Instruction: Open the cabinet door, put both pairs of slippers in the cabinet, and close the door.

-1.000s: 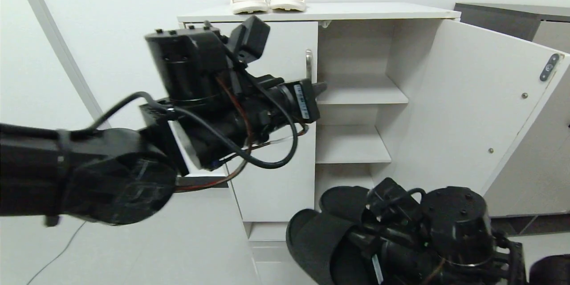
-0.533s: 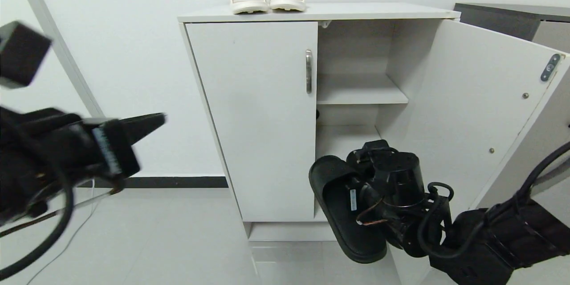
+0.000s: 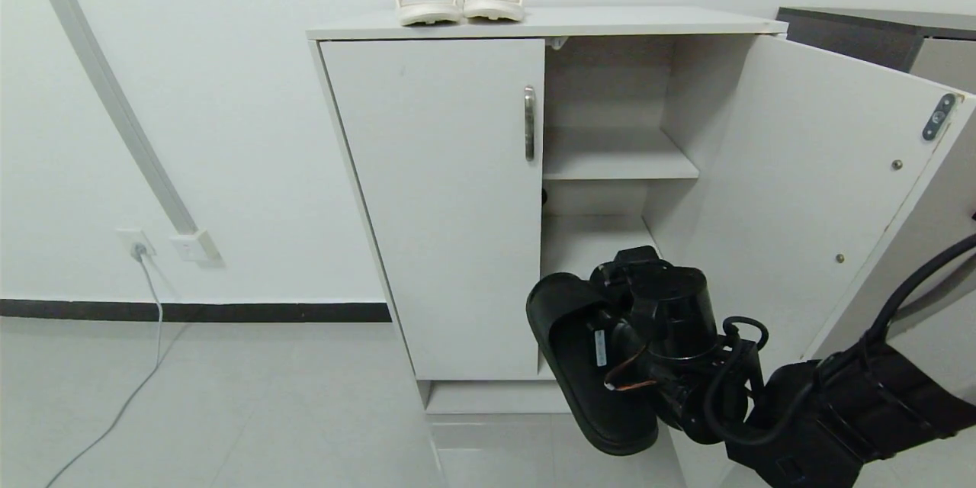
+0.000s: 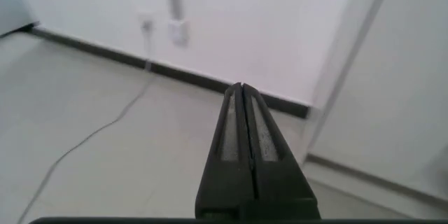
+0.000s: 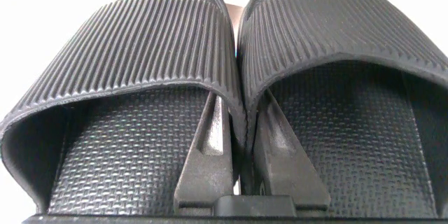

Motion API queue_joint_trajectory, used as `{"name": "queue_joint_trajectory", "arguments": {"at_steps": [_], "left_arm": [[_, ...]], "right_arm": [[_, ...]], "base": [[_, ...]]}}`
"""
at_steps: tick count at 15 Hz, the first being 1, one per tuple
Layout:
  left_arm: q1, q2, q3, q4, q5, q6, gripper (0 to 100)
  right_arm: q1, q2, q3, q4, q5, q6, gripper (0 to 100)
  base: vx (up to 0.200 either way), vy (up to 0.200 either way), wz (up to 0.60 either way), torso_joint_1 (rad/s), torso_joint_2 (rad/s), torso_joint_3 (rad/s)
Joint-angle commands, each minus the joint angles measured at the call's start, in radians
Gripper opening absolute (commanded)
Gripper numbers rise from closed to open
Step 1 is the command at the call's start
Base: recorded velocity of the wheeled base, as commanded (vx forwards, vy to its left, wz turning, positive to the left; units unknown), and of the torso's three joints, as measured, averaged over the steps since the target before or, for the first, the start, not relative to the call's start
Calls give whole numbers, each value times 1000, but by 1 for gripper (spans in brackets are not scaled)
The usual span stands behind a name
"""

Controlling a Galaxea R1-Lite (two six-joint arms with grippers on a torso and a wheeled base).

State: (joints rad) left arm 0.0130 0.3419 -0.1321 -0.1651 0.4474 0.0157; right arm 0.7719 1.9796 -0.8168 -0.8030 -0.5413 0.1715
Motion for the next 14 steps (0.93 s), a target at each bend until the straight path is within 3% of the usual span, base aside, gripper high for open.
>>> {"name": "queue_joint_trajectory", "arguments": {"at_steps": [1,2,3,5,6,8,9,10,11,12,13,14], "left_arm": [[104,-254,132,79,-96,-17,0],[104,-254,132,90,-142,-36,0],[104,-254,132,118,-256,-40,0],[104,-253,132,164,-432,-23,0],[88,-253,132,162,-470,-10,0],[-85,-256,132,164,-464,-14,0],[-80,-258,132,164,-464,-10,0],[-22,-319,132,165,-464,13,0],[-10,-342,132,165,-446,52,0],[-11,-342,132,165,-386,56,0],[-11,-342,132,165,-389,55,0],[-11,-342,132,167,-434,50,0]], "right_arm": [[0,-4,5,-2,0,0,0],[1,-4,13,-10,0,0,0],[3,-4,18,-24,1,-3,0],[4,-2,27,-32,1,-3,0],[6,-2,28,-32,1,-3,0],[6,-2,30,-32,1,-4,0],[6,-2,30,-32,1,-4,0],[6,-2,31,-32,1,-3,0],[6,-1,30,-32,1,-3,0],[7,1,30,-32,3,-3,0],[9,2,30,-32,3,-3,0],[12,5,22,-33,1,-3,0]], "base": [[0,0,0,0,0,0],[0,0,0,0,0,0],[0,0,0,0,0,0],[0,0,0,0,0,0],[0,0,0,0,0,0],[0,0,0,0,0,0],[0,0,0,0,0,0],[0,0,0,0,0,0],[0,0,0,0,0,0],[0,0,0,0,0,0],[0,0,0,0,0,0],[0,0,0,0,0,0]]}}
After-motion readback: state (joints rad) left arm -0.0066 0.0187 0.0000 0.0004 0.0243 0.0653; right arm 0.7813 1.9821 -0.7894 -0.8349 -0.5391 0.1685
